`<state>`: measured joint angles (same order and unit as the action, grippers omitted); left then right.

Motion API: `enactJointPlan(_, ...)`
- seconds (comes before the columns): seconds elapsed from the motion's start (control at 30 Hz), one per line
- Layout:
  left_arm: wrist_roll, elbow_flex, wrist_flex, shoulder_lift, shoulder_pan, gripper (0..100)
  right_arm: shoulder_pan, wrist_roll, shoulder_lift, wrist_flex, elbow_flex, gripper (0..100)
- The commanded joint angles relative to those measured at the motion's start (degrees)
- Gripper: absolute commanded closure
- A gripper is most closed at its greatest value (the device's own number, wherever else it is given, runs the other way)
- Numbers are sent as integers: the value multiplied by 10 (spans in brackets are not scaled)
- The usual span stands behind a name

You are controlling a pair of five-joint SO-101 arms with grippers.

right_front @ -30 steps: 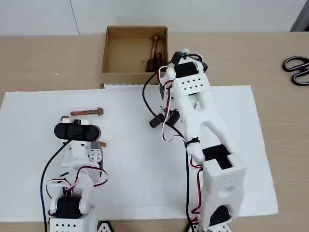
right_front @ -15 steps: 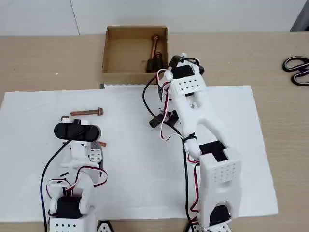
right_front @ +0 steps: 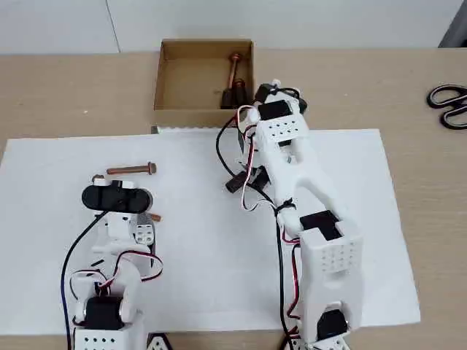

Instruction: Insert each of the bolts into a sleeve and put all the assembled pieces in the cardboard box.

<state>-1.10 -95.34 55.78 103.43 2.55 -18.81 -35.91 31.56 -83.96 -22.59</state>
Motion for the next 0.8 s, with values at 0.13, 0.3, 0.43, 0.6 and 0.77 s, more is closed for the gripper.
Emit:
enactJointPlan(0.13, -4, 3, -9, 6, 3, 994, 1, -6, -4, -2, -19, 978)
enactJointPlan(0.3, -4, 3, -9, 6, 3, 994, 1, -5, -4, -2, -19, 972)
enactJointPlan(0.43, -4, 3, -9, 6, 3, 994, 0, -2, 17, -22, -20, 971)
enactJointPlan(0.6, -4, 3, -9, 6, 3, 994, 0, -5, 52, -58, -22, 890)
enactJointPlan(0.77, -4, 3, -9, 6, 3, 994, -1, -4, 53, -55, -23, 909)
